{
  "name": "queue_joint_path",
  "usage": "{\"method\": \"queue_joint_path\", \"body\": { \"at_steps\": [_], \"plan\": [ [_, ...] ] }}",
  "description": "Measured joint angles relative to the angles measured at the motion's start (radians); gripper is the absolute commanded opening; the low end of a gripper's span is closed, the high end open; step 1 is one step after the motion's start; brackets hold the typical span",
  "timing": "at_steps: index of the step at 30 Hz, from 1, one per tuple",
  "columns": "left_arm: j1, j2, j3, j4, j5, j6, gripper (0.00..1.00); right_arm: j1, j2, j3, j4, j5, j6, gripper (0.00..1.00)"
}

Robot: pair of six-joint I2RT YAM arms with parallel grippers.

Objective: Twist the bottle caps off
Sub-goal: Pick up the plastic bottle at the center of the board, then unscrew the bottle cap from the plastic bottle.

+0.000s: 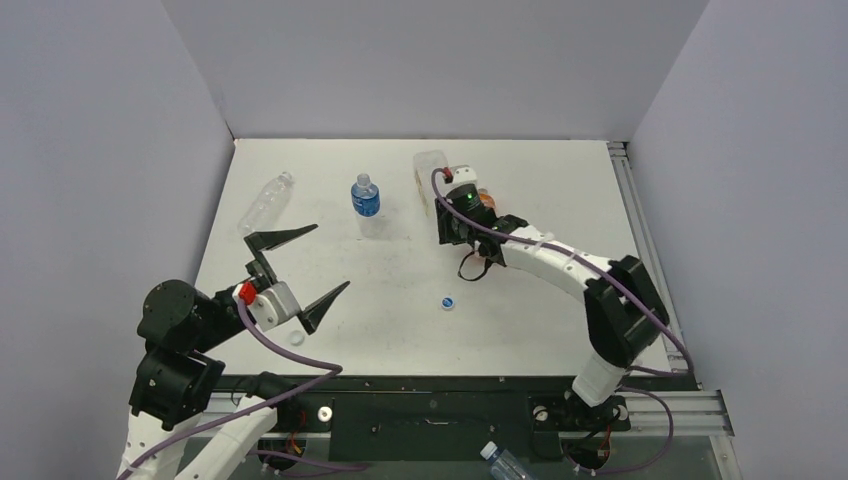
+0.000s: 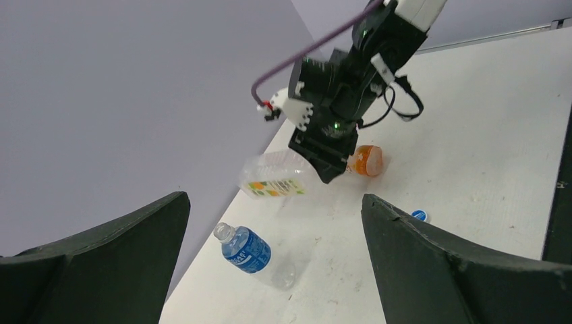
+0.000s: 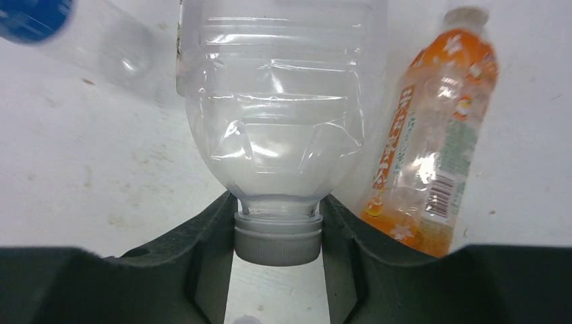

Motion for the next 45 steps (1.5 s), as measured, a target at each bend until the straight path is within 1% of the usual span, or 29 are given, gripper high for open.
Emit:
{"method": "queue_joint_path", "body": {
  "at_steps": [6, 10, 13, 18, 21, 25, 29, 32, 39, 45],
  "plan": [
    [0.000, -0.010, -0.026, 0.005, 0.005, 0.051, 0.97, 0.021, -0.242, 0.006, -0.031, 0.010, 0.011, 0.00],
    [0.000, -0.031, -0.046, 0.010, 0.012, 0.112, 0.97, 0.066, -0.363, 0.037, -0.112, 0.012, 0.013, 0.00],
    [0.000, -0.065, -0.086, 0.025, 0.027, 0.205, 0.97, 0.121, -0.428, 0.086, -0.211, -0.002, 0.010, 0.00],
    [0.000, -0.133, -0.200, 0.055, 0.058, 0.431, 0.97, 0.225, -0.482, 0.225, -0.373, -0.093, 0.010, 0.00],
    [0.000, -0.165, -0.247, 0.061, 0.077, 0.577, 0.97, 0.290, -0.487, 0.285, -0.456, -0.146, 0.011, 0.00],
    [0.000, -0.201, -0.283, 0.063, 0.101, 0.740, 0.96, 0.380, -0.483, 0.310, -0.560, -0.168, 0.014, 0.00],
    [0.000, -0.226, -0.315, 0.048, 0.121, 0.869, 0.96, 0.475, -0.454, 0.330, -0.658, -0.174, 0.018, 0.00],
    [0.000, -0.226, -0.317, -0.001, 0.133, 0.950, 0.96, 0.526, -0.414, 0.376, -0.713, -0.175, 0.022, 0.00],
    [0.000, -0.220, -0.307, -0.174, 0.145, 1.067, 0.97, 0.582, -0.340, 0.529, -0.797, -0.166, 0.024, 0.00],
    [0.000, -0.219, -0.307, -0.161, 0.145, 1.069, 0.97, 0.594, -0.291, 0.615, -0.875, -0.161, 0.010, 0.00]
  ]
}}
